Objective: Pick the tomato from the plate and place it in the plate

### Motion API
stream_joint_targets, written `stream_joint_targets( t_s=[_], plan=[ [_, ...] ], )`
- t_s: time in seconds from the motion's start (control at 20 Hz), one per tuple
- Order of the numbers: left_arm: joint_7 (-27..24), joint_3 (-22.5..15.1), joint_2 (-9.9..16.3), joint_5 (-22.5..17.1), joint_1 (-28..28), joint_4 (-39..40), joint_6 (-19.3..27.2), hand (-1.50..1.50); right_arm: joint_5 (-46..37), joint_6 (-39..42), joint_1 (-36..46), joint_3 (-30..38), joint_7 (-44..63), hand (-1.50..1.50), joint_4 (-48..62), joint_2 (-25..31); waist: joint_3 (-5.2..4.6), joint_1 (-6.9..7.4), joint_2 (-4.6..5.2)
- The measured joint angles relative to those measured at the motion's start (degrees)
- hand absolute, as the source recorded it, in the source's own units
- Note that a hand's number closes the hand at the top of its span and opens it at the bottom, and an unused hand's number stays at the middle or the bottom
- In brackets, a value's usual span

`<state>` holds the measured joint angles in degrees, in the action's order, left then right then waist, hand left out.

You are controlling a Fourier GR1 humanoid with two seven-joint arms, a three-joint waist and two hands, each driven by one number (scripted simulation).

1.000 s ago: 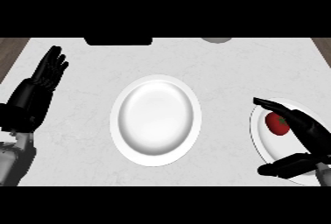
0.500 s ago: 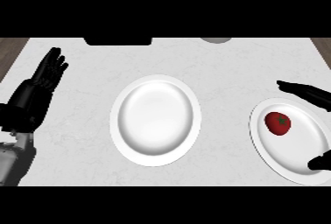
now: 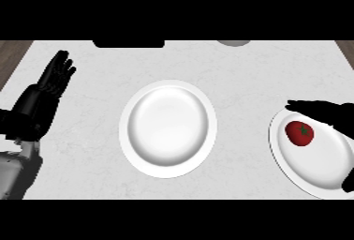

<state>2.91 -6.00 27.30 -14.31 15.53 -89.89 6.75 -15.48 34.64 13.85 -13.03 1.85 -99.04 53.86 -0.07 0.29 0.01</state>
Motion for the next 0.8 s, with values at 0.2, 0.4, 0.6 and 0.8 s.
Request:
stream_joint_targets(
  t_s=[0.2,0.4,0.6,0.8],
  plan=[
    [1.6,1.2,-0.5,0.8,-0.1,-1.3,-0.9,0.0,-5.2,1.2,2.3,-0.9,1.1,-1.5,3.0,-3.4,0.05,0.08,0.02],
    [1.6,1.3,-2.0,2.3,-0.5,-1.5,-1.1,0.0,-11.4,0.2,3.8,-1.3,0.3,-1.5,7.3,-5.2,0.05,0.07,0.05],
    [1.5,2.7,-2.3,2.6,-0.5,-1.4,-2.5,0.0,-16.5,-0.1,3.5,-1.8,-0.2,-1.5,10.0,-6.4,0.06,-0.02,0.03],
    [1.7,3.2,-3.7,4.2,0.1,-0.9,-3.0,0.0,-21.0,-0.8,4.2,-1.7,-1.4,-1.5,14.0,-9.1,0.08,-0.09,0.03]
  ],
)
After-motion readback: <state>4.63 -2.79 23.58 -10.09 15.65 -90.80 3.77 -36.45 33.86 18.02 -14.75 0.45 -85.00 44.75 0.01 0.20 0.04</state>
